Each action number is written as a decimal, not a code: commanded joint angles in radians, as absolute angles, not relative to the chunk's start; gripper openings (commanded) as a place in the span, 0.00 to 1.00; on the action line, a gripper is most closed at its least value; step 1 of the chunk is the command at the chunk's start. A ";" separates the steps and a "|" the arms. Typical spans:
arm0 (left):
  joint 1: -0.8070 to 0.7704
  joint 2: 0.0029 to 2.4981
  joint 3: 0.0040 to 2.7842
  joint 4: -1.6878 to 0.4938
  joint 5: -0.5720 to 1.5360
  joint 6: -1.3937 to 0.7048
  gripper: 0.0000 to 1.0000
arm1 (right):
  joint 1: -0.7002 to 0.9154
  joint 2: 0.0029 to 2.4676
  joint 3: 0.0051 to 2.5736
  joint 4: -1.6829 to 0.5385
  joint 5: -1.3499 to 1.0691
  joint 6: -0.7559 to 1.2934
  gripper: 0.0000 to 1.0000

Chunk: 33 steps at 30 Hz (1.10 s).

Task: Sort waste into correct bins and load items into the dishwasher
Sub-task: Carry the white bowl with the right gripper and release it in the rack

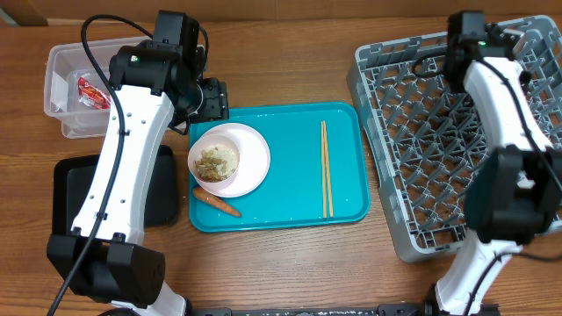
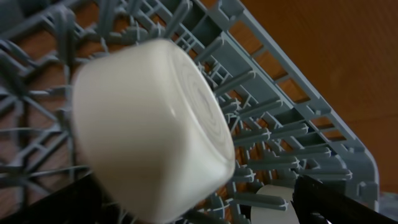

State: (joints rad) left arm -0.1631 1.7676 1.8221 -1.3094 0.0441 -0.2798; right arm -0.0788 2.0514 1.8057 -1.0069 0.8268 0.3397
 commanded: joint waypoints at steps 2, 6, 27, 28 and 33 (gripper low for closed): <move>-0.163 1.773 1.819 -1.310 0.034 -0.265 0.73 | -0.083 1.858 1.809 -1.005 0.631 0.285 1.00; -0.163 1.773 1.819 -1.309 0.034 -0.266 0.73 | -0.083 1.778 1.808 -1.038 0.426 0.205 1.00; -0.163 1.773 1.819 -1.313 0.034 -0.266 0.73 | -0.089 1.897 1.792 -1.026 0.133 0.002 0.25; -0.163 1.773 1.819 -1.314 0.034 -0.266 0.73 | -0.089 1.916 1.792 -1.018 0.135 -0.010 0.25; -0.163 1.773 1.819 -1.318 0.034 -0.265 0.73 | -0.096 2.006 1.792 -0.975 0.317 -0.019 0.26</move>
